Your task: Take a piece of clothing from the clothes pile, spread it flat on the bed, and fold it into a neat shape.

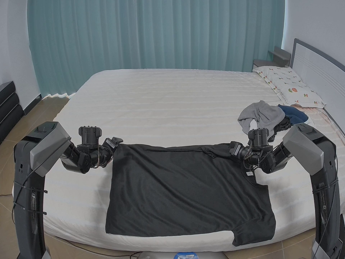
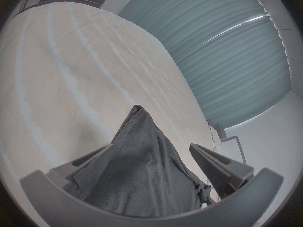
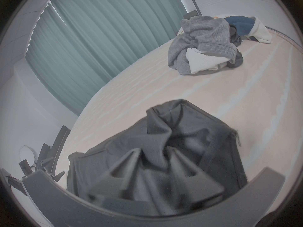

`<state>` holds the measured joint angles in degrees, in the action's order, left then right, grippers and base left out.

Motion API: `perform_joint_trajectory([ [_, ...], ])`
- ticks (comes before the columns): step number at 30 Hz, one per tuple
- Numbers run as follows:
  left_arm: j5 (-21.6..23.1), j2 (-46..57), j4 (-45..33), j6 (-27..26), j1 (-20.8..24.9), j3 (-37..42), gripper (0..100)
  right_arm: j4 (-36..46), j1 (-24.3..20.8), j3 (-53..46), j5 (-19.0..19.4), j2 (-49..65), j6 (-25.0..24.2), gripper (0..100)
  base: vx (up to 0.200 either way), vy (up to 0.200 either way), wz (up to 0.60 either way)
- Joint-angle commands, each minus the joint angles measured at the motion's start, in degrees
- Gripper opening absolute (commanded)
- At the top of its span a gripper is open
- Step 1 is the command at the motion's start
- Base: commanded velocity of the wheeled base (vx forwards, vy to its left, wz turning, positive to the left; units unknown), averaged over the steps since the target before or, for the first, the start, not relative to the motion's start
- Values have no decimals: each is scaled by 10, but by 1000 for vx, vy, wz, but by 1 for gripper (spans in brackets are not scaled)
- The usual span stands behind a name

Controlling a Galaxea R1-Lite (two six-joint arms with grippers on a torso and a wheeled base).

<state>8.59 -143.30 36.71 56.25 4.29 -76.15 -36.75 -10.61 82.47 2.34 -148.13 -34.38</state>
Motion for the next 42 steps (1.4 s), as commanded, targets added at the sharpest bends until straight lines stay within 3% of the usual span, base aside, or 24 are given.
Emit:
perform_joint_trajectory([
  [1,-1,0,0,0,1,0,100,-8,8,79,-3,-18,-8,0,0,0,0],
  [4,-2,0,0,0,1,-1,100,-19,14,122,-16,-24,-12,0,0,0,0],
  [6,-2,0,0,0,1,-1,100,-37,16,200,-58,-57,-15,0,0,0,0],
  [12,-2,0,0,0,1,0,100,-24,15,321,-110,-151,-12,0,0,0,0],
  [24,-3,0,0,0,4,-1,100,-6,12,321,-109,-162,-11,0,0,0,0],
  [25,-3,0,0,0,4,-1,100,-3,13,321,-110,-159,-11,100,0,0,0],
  [27,-3,0,0,0,4,-1,100,-3,13,321,-110,-154,-11,100,0,0,0],
  [30,-3,0,0,0,5,-2,100,-10,23,211,-94,-92,-4,100,0,0,0],
  [31,-3,0,0,0,4,-3,100,-16,25,166,-72,-68,-3,100,0,0,0],
  [37,-3,0,0,0,5,-2,100,-60,49,75,-45,-27,6,100,0,0,0],
  [39,-3,0,0,0,5,-2,100,-75,63,-1,6,13,10,100,0,0,0],
  [42,-3,0,0,0,5,-3,100,-96,78,-50,45,39,10,100,0,0,0],
])
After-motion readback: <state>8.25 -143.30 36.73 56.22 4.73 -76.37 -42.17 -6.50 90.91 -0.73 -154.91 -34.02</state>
